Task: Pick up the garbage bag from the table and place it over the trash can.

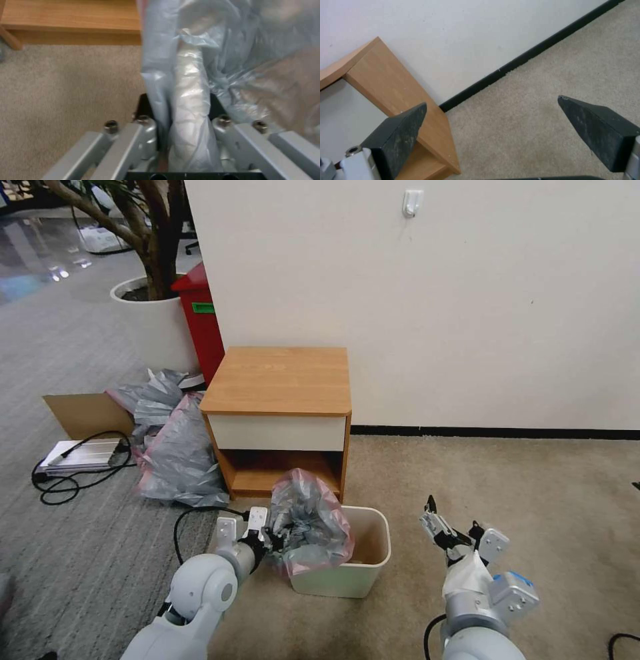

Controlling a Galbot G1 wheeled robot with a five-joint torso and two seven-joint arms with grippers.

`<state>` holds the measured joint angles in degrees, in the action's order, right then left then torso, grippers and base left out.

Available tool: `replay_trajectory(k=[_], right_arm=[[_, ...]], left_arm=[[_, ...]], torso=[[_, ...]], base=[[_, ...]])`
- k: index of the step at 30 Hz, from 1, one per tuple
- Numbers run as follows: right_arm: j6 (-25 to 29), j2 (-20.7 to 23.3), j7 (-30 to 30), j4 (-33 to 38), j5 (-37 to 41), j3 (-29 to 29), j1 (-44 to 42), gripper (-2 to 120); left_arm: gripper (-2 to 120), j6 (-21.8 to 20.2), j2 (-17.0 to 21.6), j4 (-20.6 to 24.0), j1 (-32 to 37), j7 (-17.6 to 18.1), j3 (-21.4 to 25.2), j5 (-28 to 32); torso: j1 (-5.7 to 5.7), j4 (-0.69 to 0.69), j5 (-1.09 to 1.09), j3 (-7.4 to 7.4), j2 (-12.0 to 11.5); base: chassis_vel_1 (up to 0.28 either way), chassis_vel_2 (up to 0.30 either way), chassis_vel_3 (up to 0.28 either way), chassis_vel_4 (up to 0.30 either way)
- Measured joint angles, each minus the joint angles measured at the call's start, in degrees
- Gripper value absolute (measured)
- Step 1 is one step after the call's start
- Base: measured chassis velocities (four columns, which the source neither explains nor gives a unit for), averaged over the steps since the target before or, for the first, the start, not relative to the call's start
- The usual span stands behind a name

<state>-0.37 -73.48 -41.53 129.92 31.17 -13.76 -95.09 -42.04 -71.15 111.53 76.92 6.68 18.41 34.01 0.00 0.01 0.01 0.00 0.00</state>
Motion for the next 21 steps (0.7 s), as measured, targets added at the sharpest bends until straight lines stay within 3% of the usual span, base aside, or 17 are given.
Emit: replay_trajectory(k=[2, 8, 10, 11, 13, 14, 16, 21], right_arm=[[0.0, 0.1, 0.0, 0.0, 0.0, 0.0, 0.0, 100], [0.2, 0.5, 2.1, 0.5, -0.1, 0.6, 0.1, 100], [0.8, 1.3, 9.4, 1.1, -0.1, 1.2, -0.3, 100], [0.8, 1.3, 9.4, 1.1, -0.1, 1.2, -0.3, 100], [1.0, 3.3, 20.5, 1.8, -0.3, 2.9, -0.4, 100], [1.0, 3.3, 20.5, 1.8, -0.3, 2.9, -0.4, 100], [0.8, 5.4, 30.7, 1.2, -2.7, 5.5, 0.7, 100], [-1.9, 7.7, 38.5, -1.2, -4.9, 9.8, 5.2, 100]], left_arm=[[8, 0.0, -0.3, 0.3, 0.4, 0.2, 0.2, -0.1], [3, 0.4, -0.5, 1.2, 1.1, 1.1, 0.4, -0.9], [3, 2.4, -0.4, 2.4, 2.1, 1.9, 0.6, -1.9], [3, 2.4, -0.4, 2.4, 2.1, 1.9, 0.6, -1.9], [3, 5.8, 0.0, 4.7, 3.8, 2.3, 1.1, -4.0], [3, 5.8, 0.0, 4.7, 3.8, 2.3, 1.1, -4.0], [3, 8.3, 0.6, 7.6, 5.6, 3.0, 1.5, -5.4], [3, 10.2, 1.3, 12.0, 7.9, 4.2, 2.2, -5.7]], torso=[[-0.01, 0.00, 0.00, 0.00, 0.0], [0.00, -0.01, -0.02, 0.00, 0.0], [0.00, -0.02, -0.03, 0.00, 0.0], [0.00, -0.02, -0.03, 0.00, 0.0], [0.00, -0.01, -0.02, 0.00, 0.0], [0.00, -0.01, -0.02, 0.00, 0.0], [0.00, 0.00, -0.02, 0.00, 0.0], [0.00, -0.01, -0.01, 0.00, 0.0]], base=[[0.000, 0.000, 0.000, 0.000], [0.000, 0.000, 0.000, 0.000], [0.000, 0.000, 0.000, 0.000], [0.000, 0.000, 0.000, 0.000], [0.000, 0.000, 0.000, 0.000], [0.000, 0.000, 0.000, 0.000], [0.000, 0.000, 0.000, 0.000], [0.000, 0.000, 0.000, 0.000]])
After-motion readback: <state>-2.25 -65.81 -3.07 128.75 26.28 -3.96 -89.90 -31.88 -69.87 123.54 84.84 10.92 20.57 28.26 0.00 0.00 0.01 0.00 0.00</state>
